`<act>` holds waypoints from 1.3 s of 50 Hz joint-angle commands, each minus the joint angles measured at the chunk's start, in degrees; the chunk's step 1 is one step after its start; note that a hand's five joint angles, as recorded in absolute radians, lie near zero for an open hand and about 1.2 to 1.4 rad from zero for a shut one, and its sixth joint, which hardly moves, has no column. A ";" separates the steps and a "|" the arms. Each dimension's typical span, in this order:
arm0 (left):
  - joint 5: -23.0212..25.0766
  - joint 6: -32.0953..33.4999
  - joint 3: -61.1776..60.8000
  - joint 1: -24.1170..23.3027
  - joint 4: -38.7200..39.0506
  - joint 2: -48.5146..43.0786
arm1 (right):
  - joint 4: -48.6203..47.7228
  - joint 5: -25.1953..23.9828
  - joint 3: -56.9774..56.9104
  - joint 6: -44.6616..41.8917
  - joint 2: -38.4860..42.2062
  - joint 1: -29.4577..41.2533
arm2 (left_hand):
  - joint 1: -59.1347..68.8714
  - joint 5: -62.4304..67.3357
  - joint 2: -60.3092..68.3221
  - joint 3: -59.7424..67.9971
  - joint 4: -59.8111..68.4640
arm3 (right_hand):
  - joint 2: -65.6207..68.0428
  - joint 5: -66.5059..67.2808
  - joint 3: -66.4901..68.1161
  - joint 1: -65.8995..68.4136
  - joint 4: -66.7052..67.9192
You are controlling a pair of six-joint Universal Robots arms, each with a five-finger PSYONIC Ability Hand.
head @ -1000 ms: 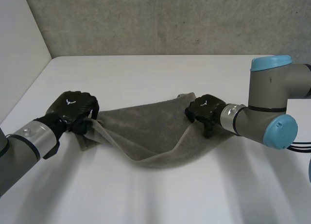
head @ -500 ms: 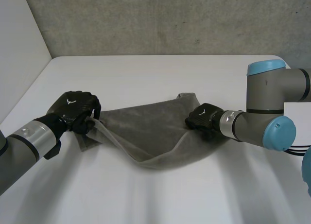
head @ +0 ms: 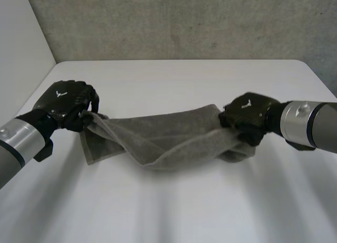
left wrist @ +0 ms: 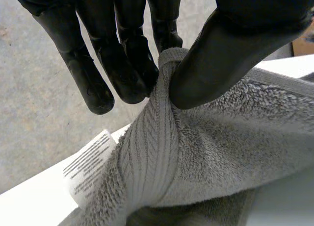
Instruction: Fold the towel.
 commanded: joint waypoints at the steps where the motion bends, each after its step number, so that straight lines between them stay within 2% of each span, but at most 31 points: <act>1: 1.20 -0.39 8.27 0.49 -0.19 -10.15 | 1.08 2.13 -11.37 -4.96 9.19 1.04 | 6.22 5.33 4.68 3.82 2.47 | 5.49 3.60 3.70 4.32 3.42; 4: -0.46 -0.04 24.56 -2.31 -4.92 -20.67 | -7.58 3.53 -29.68 3.09 16.64 3.84 | 6.22 5.33 4.68 3.82 2.47 | 5.49 3.60 3.70 4.32 3.42; 5: -0.47 -0.04 24.62 -2.33 -4.94 -20.70 | -7.62 3.54 -29.74 3.12 16.66 3.85 | 6.22 5.33 4.68 3.82 2.47 | 5.49 3.60 3.70 4.32 3.42; 7: -2.31 -0.82 38.26 -5.74 -7.65 -23.50 | -18.02 5.02 -40.94 10.55 17.89 4.64 | 6.22 5.33 4.68 3.82 2.47 | 5.49 3.60 3.70 4.32 3.42; 8: -2.32 -0.83 38.33 -5.75 -7.67 -23.51 | -23.74 6.77 -44.56 15.64 17.45 4.73 | 6.22 5.33 4.68 3.82 2.47 | 5.49 3.60 3.70 4.32 3.42; 9: -2.32 -0.83 38.33 -5.75 -7.67 -23.51 | -23.79 6.79 -44.60 15.69 17.45 4.73 | 6.22 5.33 4.68 3.82 2.47 | 5.49 3.60 3.70 4.32 3.42; 11: -4.60 -1.53 49.03 -8.04 -1.03 -22.11 | -34.63 10.81 -44.87 27.75 13.17 4.38 | 6.22 5.33 4.68 3.82 2.47 | 5.49 3.60 3.70 4.32 3.42; 12: -4.60 -1.53 49.06 -8.04 -0.99 -22.10 | -34.69 10.83 -44.86 27.82 13.14 4.38 | 6.22 5.33 4.68 3.82 2.47 | 5.49 3.60 3.70 4.32 3.42; 14: -5.30 -4.33 49.24 -7.69 9.77 -17.21 | -40.56 11.54 -40.67 35.26 8.42 3.59 | 6.22 5.33 4.68 3.82 2.47 | 5.49 3.60 3.70 4.32 3.42; 15: -5.31 -4.35 49.23 -7.69 9.82 -17.18 | -40.58 11.54 -40.64 35.29 8.40 3.58 | 6.22 5.33 4.68 3.82 2.47 | 5.49 3.60 3.70 4.32 3.42; 16: -5.48 -7.39 48.80 -7.43 14.18 -15.44 | -41.28 11.10 -38.21 36.07 7.35 2.63 | 6.22 5.33 4.68 3.82 2.47 | 5.49 3.60 3.70 4.32 3.42; 17: -5.48 -11.60 48.36 -6.90 17.61 -14.90 | -41.28 10.23 -35.83 35.73 6.91 1.40 | 6.22 5.33 4.68 3.82 2.47 | 5.49 3.60 3.70 4.32 3.42; 18: -5.48 -11.64 48.35 -6.90 17.65 -14.90 | -41.28 10.22 -35.81 35.73 6.90 1.39 | 6.22 5.33 4.68 3.82 2.47 | 5.49 3.60 3.70 4.32 3.42; 20: -4.87 -18.29 47.13 -4.28 19.40 -14.90 | -41.02 8.21 -30.91 34.77 5.77 0.60 | 6.22 5.33 4.68 3.82 2.47 | 5.49 3.60 3.70 4.32 3.42; 25: -3.82 -20.70 38.99 -0.40 19.58 -15.42 | -41.72 5.39 -20.47 31.26 3.48 -0.28 | 6.22 5.33 4.68 3.82 2.47 | 5.49 3.60 3.70 4.32 3.42; 27: -0.14 -18.68 31.43 0.04 20.45 -15.95 | -42.34 3.81 -12.91 27.75 2.34 -1.51 | 6.22 5.33 4.68 3.82 2.47 | 5.49 3.60 3.70 4.32 3.42; 28: -0.12 -18.67 31.39 0.05 20.46 -15.95 | -42.34 3.80 -12.87 27.73 2.33 -1.51 | 6.22 5.33 4.68 3.82 2.47 | 5.49 3.60 3.70 4.32 3.42; 30: 5.04 -14.13 23.26 0.57 21.33 -17.26 | -41.99 1.61 -5.00 23.45 2.33 -2.13 | 6.22 5.33 4.68 3.82 2.47 | 5.49 3.60 3.70 4.32 3.42; 31: 5.07 -14.10 23.22 0.57 21.34 -17.27 | -41.99 1.60 -4.96 23.42 2.33 -2.13 | 6.22 5.33 4.68 3.82 2.47 | 5.49 3.60 3.70 4.32 3.42; 33: 8.48 -8.07 16.22 1.01 21.95 -19.89 | -42.16 -0.58 3.61 18.35 2.68 -2.04 | 6.22 5.33 4.68 3.82 2.47 | 5.49 3.60 3.70 4.32 3.42; 34: 8.49 -8.04 16.19 1.01 21.95 -19.91 | -42.16 -0.59 3.65 18.33 2.68 -2.04 | 6.22 5.33 4.68 3.82 2.47 | 5.49 3.60 3.70 4.32 3.42; 36: 10.33 -1.74 10.85 1.28 21.34 -22.53 | -42.16 -0.95 10.83 12.82 3.47 -1.60 | 6.22 5.33 4.68 3.82 2.47 | 5.49 3.60 3.70 4.32 3.42; 41: 10.52 5.48 6.18 1.28 19.85 -24.48 | -41.72 -0.42 16.91 7.44 4.70 -1.51 | 6.22 5.33 4.68 3.82 2.47 | 5.49 3.60 3.70 4.32 3.42; 49: 10.51 7.34 5.11 1.19 14.05 -21.93 | -41.90 -0.77 20.44 9.97 4.97 -1.60 | 6.22 5.33 4.68 3.82 2.47 | 5.49 3.60 3.70 4.32 3.42; 50: 10.51 7.26 5.11 1.19 13.70 -21.75 | -41.81 -0.60 20.44 10.76 5.23 -1.69 | 6.22 5.33 4.68 3.82 2.47 | -12.27 -14.16 -14.06 -13.44 -14.34; 51: 10.51 7.26 5.11 1.19 13.69 -21.75 | -41.81 -0.59 20.44 10.77 5.23 -1.69 | 6.22 5.33 4.68 3.82 2.47 | -12.45 -14.33 -14.23 -13.62 -14.51; 52: 10.60 7.26 5.02 1.19 13.69 -21.75 | -41.72 -0.59 20.62 11.55 5.67 -1.69 | 6.22 5.33 4.68 3.82 2.47 | -29.60 -31.49 -31.39 -30.78 -31.67; 53: 10.52 7.26 5.02 1.19 13.78 -22.01 | -41.81 -0.68 20.62 12.08 6.28 -1.69 | 6.22 5.33 4.68 3.82 2.47 | -39.93 -41.82 -41.72 -41.11 -42.00; 54: 10.51 7.26 5.02 1.19 13.78 -22.02 | -41.81 -0.68 20.62 12.09 6.29 -1.69 | 6.22 5.33 4.68 3.82 2.47 | -40.04 -41.92 -41.82 -41.21 -42.10; 56: 10.16 7.34 5.11 1.28 13.87 -22.45 | -41.64 -0.68 20.18 11.48 7.42 -1.69 | 6.22 5.33 4.68 3.82 2.47 | -51.60 -53.48 -53.38 -52.77 -53.66; 65: 9.99 6.99 5.37 3.03 13.87 -22.28 | -40.67 -0.86 17.54 11.12 8.31 -2.39 | 6.22 5.33 4.68 3.82 2.47 | -54.17 -56.05 -55.95 -55.34 -56.23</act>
